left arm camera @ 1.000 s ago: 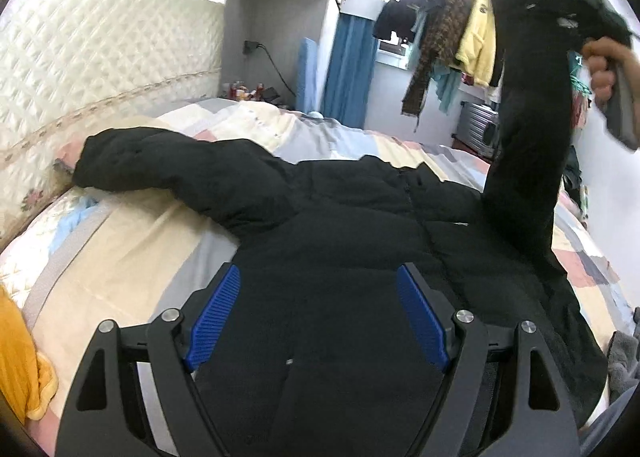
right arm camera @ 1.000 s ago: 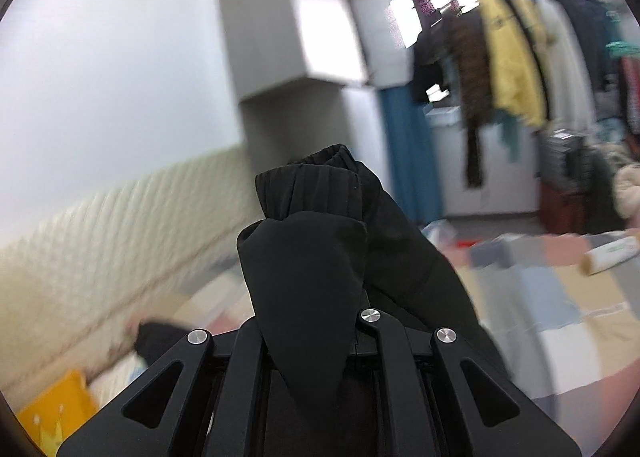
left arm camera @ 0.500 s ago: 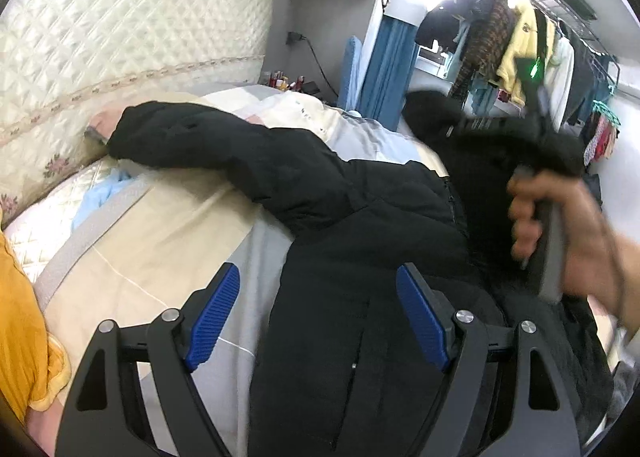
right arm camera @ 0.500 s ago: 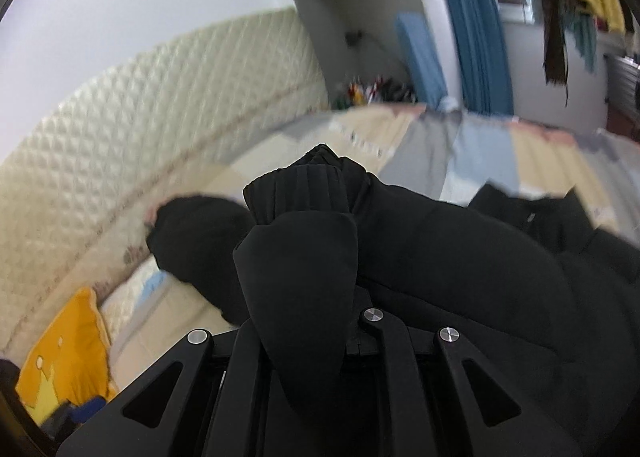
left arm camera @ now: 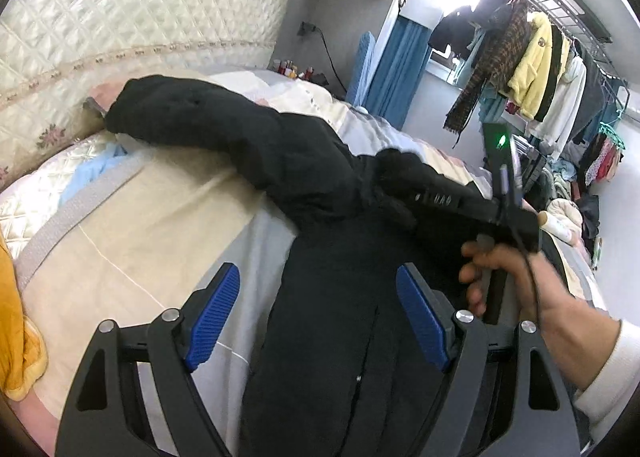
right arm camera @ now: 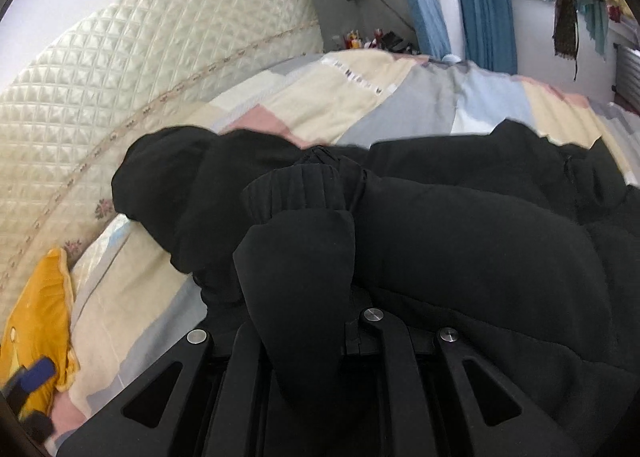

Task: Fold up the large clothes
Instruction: 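Carry the held sleeve across the jacket body toward the left tool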

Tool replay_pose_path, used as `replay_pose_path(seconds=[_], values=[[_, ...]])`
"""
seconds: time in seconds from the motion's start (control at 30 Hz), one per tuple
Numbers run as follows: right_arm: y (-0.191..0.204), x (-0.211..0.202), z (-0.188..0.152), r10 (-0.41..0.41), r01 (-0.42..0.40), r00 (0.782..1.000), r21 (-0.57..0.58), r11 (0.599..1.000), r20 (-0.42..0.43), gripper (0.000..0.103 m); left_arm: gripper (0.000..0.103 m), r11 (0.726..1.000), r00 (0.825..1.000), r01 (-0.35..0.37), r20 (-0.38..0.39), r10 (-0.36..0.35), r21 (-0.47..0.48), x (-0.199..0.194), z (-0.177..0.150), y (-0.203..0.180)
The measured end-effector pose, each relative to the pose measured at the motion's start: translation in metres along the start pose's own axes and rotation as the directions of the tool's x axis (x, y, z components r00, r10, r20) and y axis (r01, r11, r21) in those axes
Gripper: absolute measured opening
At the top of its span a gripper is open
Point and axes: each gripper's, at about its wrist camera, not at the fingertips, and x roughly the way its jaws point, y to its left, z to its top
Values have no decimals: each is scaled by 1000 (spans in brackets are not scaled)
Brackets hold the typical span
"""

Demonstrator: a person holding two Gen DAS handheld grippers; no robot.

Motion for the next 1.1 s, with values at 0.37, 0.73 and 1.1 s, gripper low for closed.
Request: replay_pose_path(seconds=[0.37, 0.73, 1.1], values=[[23, -65, 22, 22, -17, 998, -101, 995, 54, 69, 81, 999, 1000, 24, 6, -25, 45, -11, -1, -14], [-43, -167, 17, -109, 123, 967, -49, 991, 229, 69, 81, 994, 997, 72, 15, -74, 80, -18, -3, -33], [-161, -226, -51, -321, 296, 919, 136, 945, 231, 68, 81, 986, 996, 86, 8, -88, 141, -17, -14, -71]])
